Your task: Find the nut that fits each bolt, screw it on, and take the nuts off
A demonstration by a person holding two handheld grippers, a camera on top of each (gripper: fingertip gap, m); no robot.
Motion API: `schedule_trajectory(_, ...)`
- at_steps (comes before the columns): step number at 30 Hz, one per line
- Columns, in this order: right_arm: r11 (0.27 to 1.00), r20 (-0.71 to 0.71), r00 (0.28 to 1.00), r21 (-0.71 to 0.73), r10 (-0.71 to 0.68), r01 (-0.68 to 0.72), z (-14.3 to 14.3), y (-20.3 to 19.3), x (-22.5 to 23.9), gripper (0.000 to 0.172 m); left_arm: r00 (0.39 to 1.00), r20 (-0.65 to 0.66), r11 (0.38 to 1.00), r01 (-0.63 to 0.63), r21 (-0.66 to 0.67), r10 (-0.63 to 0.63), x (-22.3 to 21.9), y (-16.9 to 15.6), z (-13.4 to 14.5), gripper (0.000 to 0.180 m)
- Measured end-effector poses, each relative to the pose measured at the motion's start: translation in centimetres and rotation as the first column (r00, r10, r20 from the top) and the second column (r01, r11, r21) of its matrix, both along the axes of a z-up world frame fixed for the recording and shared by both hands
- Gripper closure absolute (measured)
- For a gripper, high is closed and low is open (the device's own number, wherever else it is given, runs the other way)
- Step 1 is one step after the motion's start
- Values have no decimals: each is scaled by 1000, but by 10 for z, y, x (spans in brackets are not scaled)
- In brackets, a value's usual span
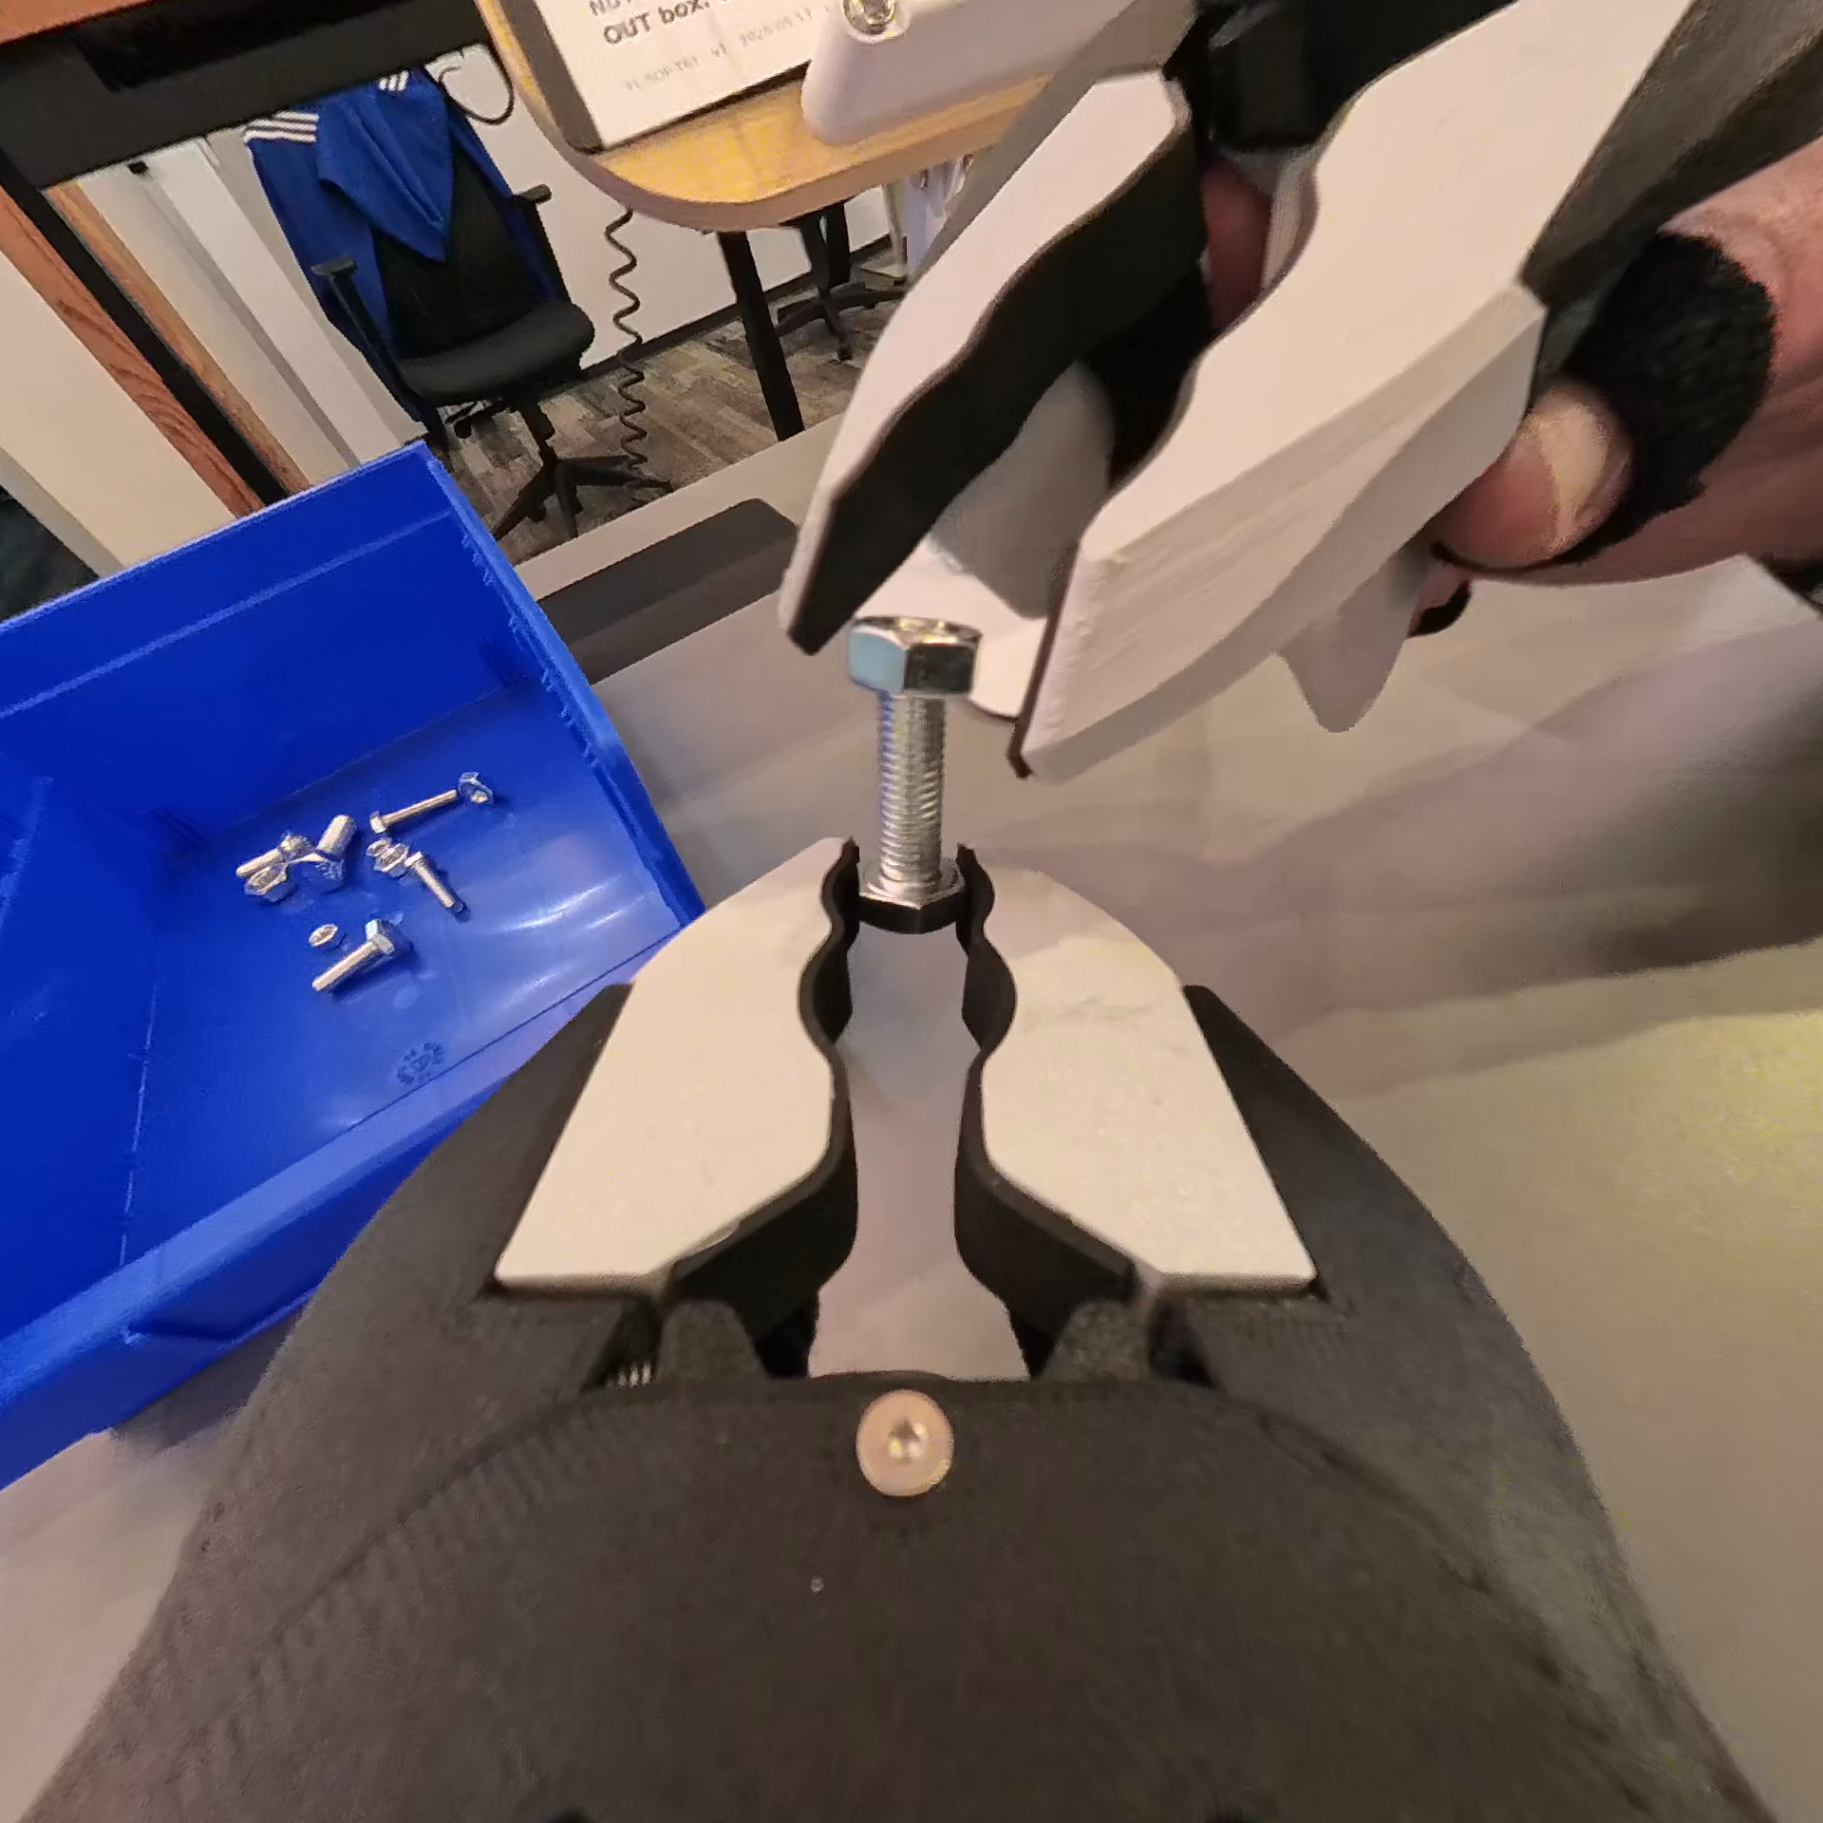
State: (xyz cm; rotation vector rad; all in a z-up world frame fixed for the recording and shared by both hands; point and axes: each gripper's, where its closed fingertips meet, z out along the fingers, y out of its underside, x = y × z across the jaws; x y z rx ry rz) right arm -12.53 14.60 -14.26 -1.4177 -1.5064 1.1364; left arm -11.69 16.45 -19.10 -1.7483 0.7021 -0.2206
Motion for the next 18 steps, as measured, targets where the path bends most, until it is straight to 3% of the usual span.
schedule_trajectory(8, 999, -98, 994, -9, 48, -49, 13, -5, 1, 121, 978, 176, 994, 112, 8, -112, 11, -9, 16, 162)
schedule_trajectory(18, 988, -193, 972, -51, 133, -146, 19, -19, 0, 102, 900, 351, 959, 283, -16, -260, 31, -22, 24, 162)
